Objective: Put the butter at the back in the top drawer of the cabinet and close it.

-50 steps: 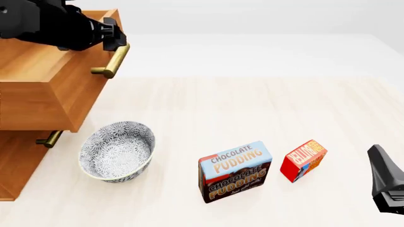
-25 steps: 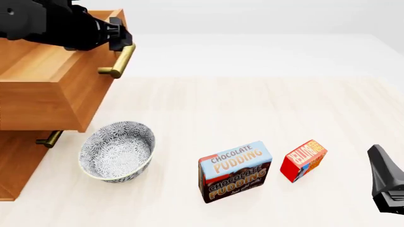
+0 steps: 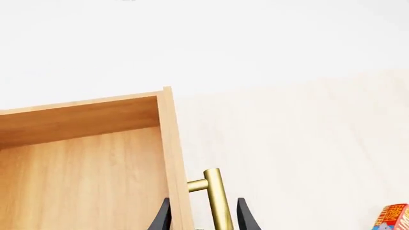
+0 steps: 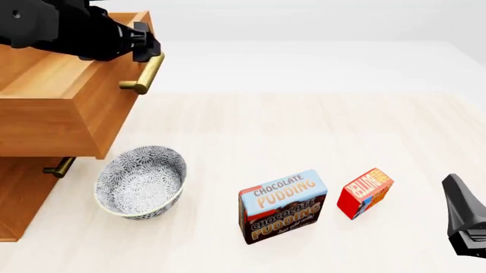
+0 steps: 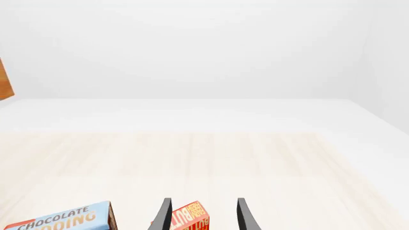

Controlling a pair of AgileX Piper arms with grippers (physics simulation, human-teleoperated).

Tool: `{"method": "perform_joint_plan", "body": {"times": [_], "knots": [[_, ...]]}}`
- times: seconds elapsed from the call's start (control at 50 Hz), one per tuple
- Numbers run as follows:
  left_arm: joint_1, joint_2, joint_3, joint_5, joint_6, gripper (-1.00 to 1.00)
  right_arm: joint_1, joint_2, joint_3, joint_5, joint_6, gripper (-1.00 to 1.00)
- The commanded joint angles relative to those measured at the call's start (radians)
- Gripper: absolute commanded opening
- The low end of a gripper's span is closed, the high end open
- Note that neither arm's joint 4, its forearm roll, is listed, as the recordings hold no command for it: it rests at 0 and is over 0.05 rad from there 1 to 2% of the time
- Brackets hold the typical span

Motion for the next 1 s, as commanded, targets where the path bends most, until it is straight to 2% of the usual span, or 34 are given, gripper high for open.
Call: {"method": "perform_joint_plan", "body": {"times": [0.02, 0.44, 1.0], "knots": [[-0.086, 0.066, 0.112, 0.071, 0.161, 1.0, 0.0, 0.0, 0.0, 0.0, 0.0, 1.0], [-0.086, 0.057, 0.093, 0.091, 0.172, 1.0, 0.0, 0.0, 0.0, 0.0, 0.0, 1.0], [-0.058, -0.076, 0.045, 0.206, 0.235, 1.0, 0.0, 0.0, 0.0, 0.0, 0.0, 1.0]]}}
